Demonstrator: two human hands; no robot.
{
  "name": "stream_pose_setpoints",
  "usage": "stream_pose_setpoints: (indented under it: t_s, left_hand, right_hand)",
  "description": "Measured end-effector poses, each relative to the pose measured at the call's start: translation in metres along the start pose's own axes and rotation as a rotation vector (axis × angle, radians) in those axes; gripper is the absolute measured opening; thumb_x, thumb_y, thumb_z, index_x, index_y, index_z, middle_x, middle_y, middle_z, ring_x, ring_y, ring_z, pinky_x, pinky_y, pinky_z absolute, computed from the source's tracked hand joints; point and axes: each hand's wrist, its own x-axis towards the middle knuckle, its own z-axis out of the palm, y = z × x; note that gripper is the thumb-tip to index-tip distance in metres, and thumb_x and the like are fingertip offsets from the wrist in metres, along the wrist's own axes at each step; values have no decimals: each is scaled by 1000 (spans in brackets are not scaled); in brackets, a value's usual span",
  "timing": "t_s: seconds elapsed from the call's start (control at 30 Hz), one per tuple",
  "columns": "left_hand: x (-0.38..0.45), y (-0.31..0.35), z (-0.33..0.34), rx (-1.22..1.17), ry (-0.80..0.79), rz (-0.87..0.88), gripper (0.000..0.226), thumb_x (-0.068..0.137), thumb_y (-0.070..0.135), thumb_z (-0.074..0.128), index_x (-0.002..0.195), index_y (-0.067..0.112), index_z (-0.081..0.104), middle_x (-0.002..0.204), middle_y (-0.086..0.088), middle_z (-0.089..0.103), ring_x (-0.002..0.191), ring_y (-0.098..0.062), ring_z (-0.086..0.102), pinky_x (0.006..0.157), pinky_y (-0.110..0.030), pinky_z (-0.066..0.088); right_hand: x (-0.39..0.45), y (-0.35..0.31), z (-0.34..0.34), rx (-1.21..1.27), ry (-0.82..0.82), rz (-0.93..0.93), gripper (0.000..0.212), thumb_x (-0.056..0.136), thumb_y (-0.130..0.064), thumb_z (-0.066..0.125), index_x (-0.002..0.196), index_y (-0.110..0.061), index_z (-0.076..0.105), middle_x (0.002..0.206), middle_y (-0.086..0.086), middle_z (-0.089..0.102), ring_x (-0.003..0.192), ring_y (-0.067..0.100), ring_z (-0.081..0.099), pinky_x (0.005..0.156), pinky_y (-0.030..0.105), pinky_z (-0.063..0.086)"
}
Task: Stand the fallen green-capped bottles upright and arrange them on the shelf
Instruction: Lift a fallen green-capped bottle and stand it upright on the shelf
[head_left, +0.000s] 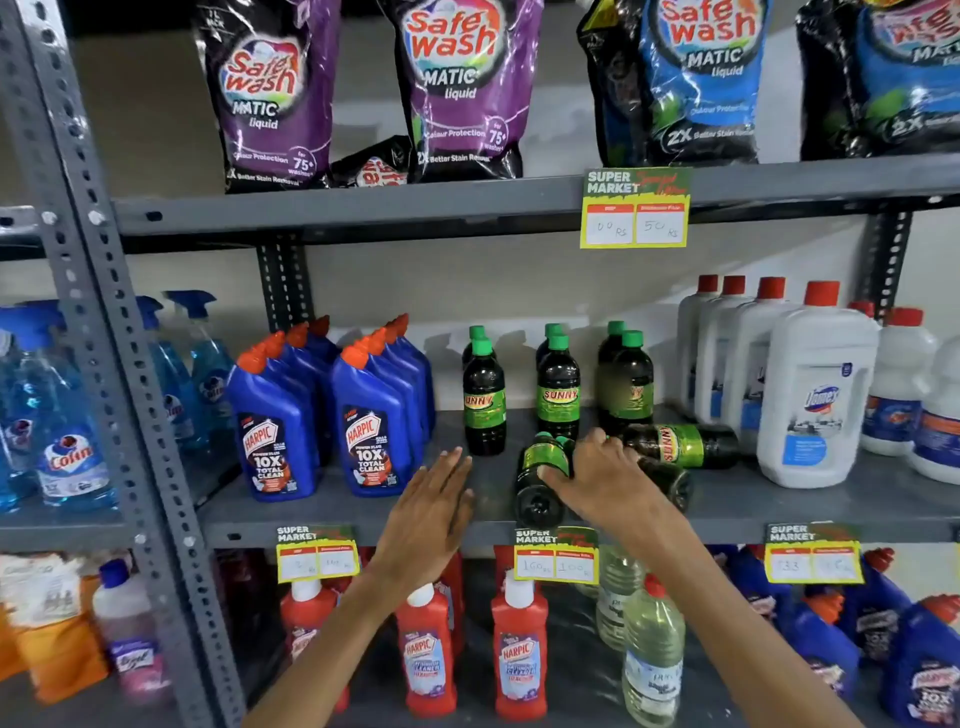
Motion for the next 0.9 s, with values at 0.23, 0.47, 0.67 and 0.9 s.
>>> stream_pose_setpoints:
  t_s: [0.23, 0.47, 0.67, 0.9]
  left_hand:
    - [18, -8, 4, -1, -229, -67, 50, 104, 35, 29, 148, 11, 35, 156, -8, 35, 141, -24, 35, 116, -35, 23]
    - [19, -16, 5, 27, -291, -19, 53, 105, 35, 25, 150, 8, 29, 159, -10, 29, 146, -23, 27, 119, -36, 20]
    - [19, -16, 4, -44, -300, -60, 52, 104, 37, 26, 148, 10, 33, 158, -7, 31, 144, -23, 30, 118, -37, 22]
    - [20, -15, 1, 15, -334, -48, 52, 105, 34, 25, 149, 6, 31, 160, -11, 24, 148, -22, 20, 120, -34, 14]
  right_hand:
    - [29, -29, 7, 163, -426, 151, 84, 94, -64, 22, 148, 0, 26, 157, 17, 23, 132, 33, 46, 107, 40, 41]
    - [61, 2, 76, 580, -290, 200, 60, 65, -70, 43, 95, -21, 28, 83, 10, 39, 72, 23, 48, 78, 35, 39]
    - [23, -1, 58, 974, 27, 106, 36, 93, -31, 56, 115, -10, 36, 73, -4, 48, 62, 9, 48, 55, 24, 41]
    - [25, -25, 38, 969, 253, -78, 36, 78, -17, 75, 99, -27, 48, 97, 1, 67, 81, 11, 64, 71, 23, 50]
